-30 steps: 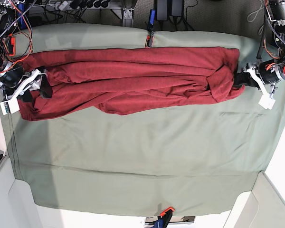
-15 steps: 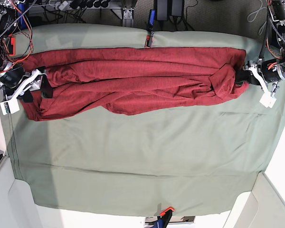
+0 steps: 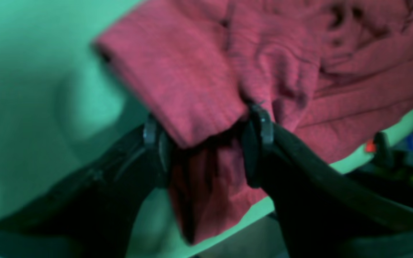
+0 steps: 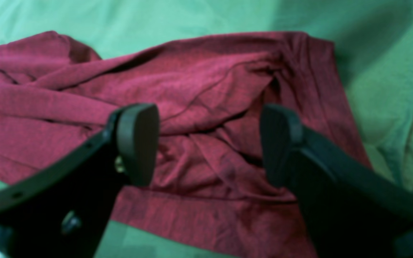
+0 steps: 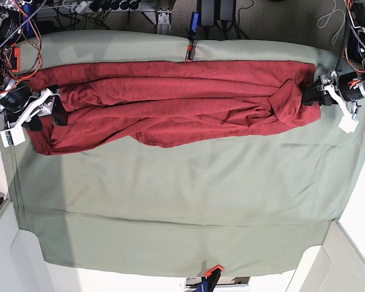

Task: Fold the T-shirt properly
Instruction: 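Tug and straighten the shirt end with the left gripper, then release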

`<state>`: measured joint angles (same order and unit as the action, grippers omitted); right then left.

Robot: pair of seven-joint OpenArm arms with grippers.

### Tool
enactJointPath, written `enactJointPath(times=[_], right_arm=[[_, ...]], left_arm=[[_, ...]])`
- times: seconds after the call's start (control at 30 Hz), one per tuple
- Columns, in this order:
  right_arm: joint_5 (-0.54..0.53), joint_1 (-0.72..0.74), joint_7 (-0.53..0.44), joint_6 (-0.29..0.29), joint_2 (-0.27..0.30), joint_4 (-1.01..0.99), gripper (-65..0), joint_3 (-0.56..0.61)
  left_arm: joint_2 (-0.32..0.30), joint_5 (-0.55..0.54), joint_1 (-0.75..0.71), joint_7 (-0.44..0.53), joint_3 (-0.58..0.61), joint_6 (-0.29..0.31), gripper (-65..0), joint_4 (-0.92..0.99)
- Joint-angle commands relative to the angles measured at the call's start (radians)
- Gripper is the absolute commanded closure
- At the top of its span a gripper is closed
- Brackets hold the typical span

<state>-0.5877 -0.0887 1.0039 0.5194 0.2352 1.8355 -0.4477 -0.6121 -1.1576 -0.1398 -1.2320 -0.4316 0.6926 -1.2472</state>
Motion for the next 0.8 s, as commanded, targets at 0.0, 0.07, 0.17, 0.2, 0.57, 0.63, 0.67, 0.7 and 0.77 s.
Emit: enactJointPath(times=[0.0, 0.07, 0.17, 0.2, 0.57, 0.63, 0.67, 0.7, 0.77], right_arm=[[-0.02, 0.011, -0.019, 0.001, 0.012, 0.019, -43.3, -0.005], [-0.019, 0.011, -0.019, 0.001, 0.012, 0.019, -43.3, -0.005], [-0.022, 0.011, -0.019, 0.001, 0.012, 0.019, -43.3, -0.005], [-0.022, 0.011, -0.019, 0.001, 0.012, 0.019, -43.3, -0.005], [-0.023, 0.011, -0.019, 0.001, 0.012, 0.019, -43.3, -0.005], [-0.023, 0.011, -0.019, 0.001, 0.012, 0.019, -43.3, -0.005], [-0.023, 0.011, -0.019, 0.001, 0.011, 0.019, -43.3, -0.005], [-0.023, 0.011, -0.019, 0.001, 0.011, 0.019, -43.3, -0.005], [-0.023, 0.01, -0.019, 0.001, 0.011, 0.019, -43.3, -0.005]], left_arm=[[-0.032, -0.03, 0.016, 0.006, -0.01, 0.006, -32.5, 0.015], [-0.05, -0.064, 0.029, -0.008, -0.014, 0.006, -35.8, 0.071], [-0.07, -0.132, 0.043, -0.039, -0.023, 0.006, -36.6, 0.138], [-0.076, -0.163, 0.043, -0.052, -0.027, 0.006, -36.6, 0.152], [-0.078, -0.326, 0.043, -0.152, -0.04, 0.006, -36.6, 0.171], [-0.079, -0.306, 0.043, -0.12, -0.04, 0.006, -36.6, 0.172], [-0.078, -0.283, 0.043, -0.105, -0.04, 0.006, -36.6, 0.173], [-0.078, -0.272, 0.043, -0.101, -0.04, 0.006, -36.6, 0.175], [-0.077, -0.269, 0.042, -0.095, -0.04, 0.006, -36.6, 0.181]])
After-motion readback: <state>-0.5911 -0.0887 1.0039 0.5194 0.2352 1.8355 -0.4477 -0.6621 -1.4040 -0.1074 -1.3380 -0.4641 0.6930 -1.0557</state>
